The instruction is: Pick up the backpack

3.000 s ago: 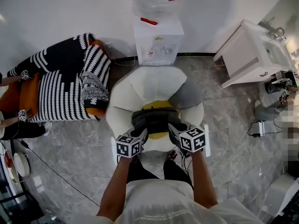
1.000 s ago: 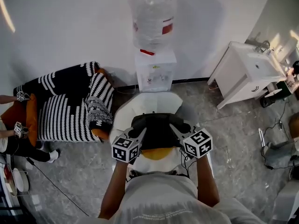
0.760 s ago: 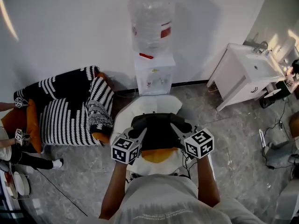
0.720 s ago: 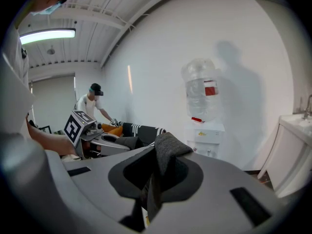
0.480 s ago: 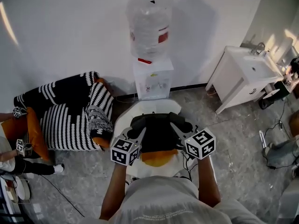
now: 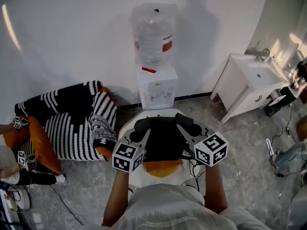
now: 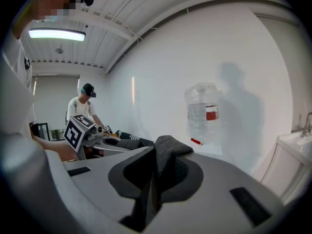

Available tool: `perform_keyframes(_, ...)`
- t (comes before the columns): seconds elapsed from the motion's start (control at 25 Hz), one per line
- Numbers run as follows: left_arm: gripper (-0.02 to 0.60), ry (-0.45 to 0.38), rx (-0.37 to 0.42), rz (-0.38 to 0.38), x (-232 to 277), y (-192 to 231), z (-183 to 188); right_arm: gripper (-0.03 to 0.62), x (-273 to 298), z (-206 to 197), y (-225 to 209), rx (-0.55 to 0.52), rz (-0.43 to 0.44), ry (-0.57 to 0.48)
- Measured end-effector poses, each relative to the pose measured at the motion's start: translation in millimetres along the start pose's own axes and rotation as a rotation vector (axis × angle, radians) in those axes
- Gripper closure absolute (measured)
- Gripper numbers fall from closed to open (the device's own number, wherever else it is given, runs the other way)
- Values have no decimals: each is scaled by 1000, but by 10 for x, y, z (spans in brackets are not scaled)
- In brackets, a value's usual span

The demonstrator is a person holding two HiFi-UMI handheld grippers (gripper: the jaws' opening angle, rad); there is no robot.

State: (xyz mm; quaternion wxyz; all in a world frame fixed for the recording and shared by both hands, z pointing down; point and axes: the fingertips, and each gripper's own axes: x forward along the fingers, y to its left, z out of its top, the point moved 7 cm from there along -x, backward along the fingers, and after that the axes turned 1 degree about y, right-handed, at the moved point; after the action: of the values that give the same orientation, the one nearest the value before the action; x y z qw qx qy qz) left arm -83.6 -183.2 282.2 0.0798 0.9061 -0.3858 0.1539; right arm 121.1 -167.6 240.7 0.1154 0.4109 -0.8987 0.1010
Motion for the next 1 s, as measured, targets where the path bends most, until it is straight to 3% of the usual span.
perform_keyframes(0.48, 526, -109, 65, 9, -209, -25, 488, 559, -206, 500, 68, -5, 17, -105)
perform_keyframes(1.0, 526, -221, 104, 28, -419, -34, 949, 560, -309, 866, 144, -99, 2, -158)
